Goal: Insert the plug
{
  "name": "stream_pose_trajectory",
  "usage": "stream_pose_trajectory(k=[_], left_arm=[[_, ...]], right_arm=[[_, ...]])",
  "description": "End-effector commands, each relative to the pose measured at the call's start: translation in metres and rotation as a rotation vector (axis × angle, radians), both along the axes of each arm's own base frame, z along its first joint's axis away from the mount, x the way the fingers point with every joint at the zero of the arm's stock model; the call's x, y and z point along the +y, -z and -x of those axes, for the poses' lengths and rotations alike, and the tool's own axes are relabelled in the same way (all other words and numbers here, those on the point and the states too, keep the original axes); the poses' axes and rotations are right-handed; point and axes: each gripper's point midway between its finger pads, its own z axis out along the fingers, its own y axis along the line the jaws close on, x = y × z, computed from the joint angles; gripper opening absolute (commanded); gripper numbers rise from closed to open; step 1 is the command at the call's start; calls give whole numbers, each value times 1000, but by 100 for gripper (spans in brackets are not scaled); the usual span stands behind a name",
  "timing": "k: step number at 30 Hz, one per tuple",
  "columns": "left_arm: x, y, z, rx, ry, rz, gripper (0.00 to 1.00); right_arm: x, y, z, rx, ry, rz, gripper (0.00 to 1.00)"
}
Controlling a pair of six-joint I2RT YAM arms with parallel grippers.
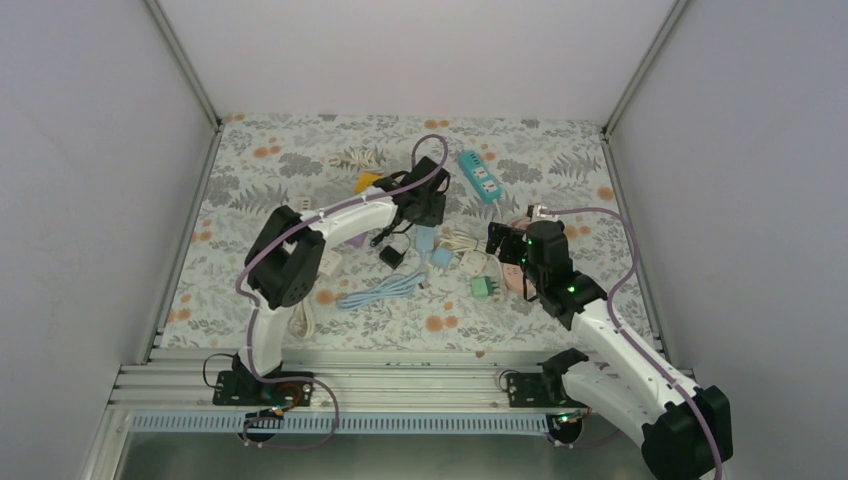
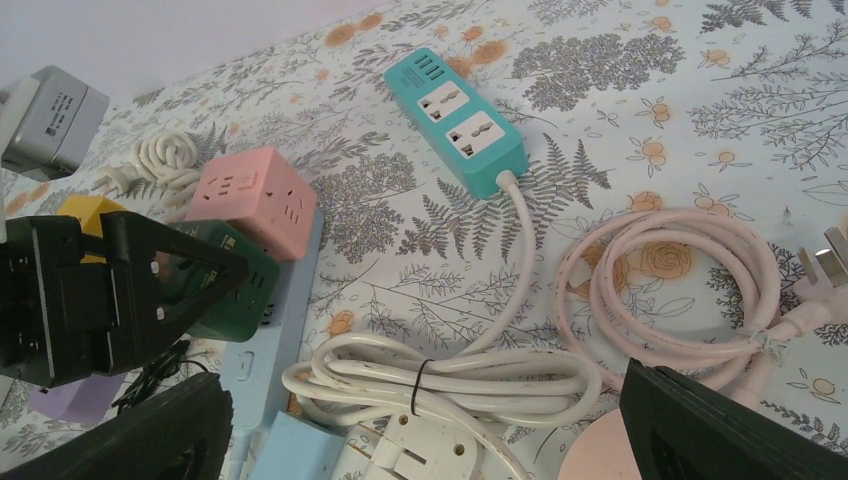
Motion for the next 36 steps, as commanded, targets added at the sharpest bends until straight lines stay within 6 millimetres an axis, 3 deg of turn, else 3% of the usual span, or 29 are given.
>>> stream_pose_trajectory(k=[1,8,18,29,36], left_arm=[[-8,42,24,123,33,-66,59],[-22,45,32,111,116,-54,59],[-13,41,32,117,230,-135,59],[-4,66,33,224,62,-107,59],[6,68,34,264,18,-131,59]], right_arm=[[-8,-1,-2,-23,37,4,100],[-8,-3,-2,-26,33,6,100],[-7,-2,-1,-25,31,-1,100],[-5,-2,-1,-21,25,-8,100],[-4,0,-3,-5,29,-15,100]])
